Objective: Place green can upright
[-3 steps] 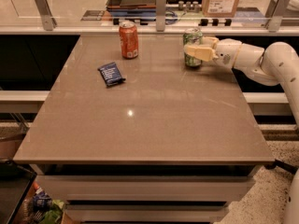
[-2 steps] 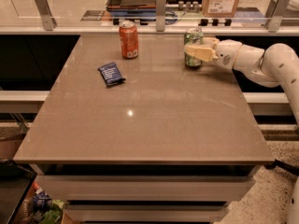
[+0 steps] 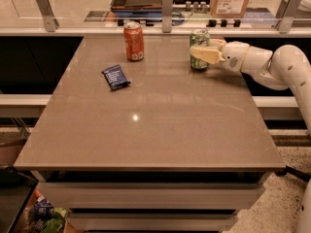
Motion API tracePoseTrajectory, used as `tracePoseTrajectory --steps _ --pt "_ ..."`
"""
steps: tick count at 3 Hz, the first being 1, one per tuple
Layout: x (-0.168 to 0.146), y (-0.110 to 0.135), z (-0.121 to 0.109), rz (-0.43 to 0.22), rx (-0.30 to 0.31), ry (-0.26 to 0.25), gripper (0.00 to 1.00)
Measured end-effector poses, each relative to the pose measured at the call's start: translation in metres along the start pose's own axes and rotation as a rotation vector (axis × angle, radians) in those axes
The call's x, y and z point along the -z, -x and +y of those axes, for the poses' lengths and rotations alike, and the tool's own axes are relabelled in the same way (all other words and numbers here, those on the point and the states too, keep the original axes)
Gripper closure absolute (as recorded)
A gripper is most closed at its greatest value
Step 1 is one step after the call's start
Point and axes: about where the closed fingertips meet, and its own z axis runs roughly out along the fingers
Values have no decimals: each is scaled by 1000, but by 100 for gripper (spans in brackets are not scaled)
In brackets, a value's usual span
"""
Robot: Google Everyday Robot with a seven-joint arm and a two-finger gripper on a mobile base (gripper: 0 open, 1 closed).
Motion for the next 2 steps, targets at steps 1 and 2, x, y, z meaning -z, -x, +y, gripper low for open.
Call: tracePoseTrajectory --steps 1,2 --pt "-3 0 2 0 -1 5 12" --pt "-6 0 3 0 -1 10 0"
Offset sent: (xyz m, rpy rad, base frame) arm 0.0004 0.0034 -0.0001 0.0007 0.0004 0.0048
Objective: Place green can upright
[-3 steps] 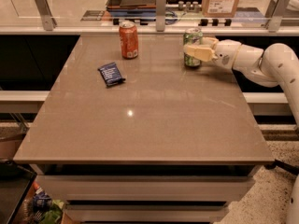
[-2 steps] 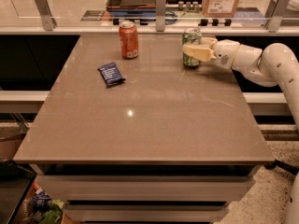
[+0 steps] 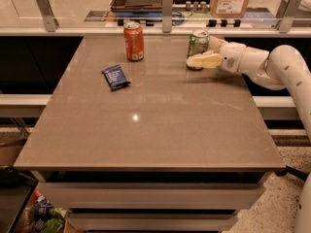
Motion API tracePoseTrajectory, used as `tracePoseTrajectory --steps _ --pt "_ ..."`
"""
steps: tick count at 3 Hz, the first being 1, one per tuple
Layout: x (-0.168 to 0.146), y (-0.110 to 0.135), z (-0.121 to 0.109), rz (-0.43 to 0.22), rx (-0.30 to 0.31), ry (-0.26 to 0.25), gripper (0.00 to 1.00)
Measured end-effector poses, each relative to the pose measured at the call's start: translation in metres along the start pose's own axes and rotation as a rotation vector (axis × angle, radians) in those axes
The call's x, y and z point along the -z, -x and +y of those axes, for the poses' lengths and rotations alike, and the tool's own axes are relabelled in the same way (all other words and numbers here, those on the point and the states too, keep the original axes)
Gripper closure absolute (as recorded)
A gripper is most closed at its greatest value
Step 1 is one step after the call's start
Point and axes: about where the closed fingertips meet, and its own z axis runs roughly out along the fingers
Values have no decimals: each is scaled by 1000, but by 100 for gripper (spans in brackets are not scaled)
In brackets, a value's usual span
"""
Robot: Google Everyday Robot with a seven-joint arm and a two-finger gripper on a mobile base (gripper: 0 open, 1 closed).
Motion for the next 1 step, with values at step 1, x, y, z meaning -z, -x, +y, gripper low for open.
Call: tracePoseTrajectory --steps 1 --pt "0 0 0 0 0 0 0"
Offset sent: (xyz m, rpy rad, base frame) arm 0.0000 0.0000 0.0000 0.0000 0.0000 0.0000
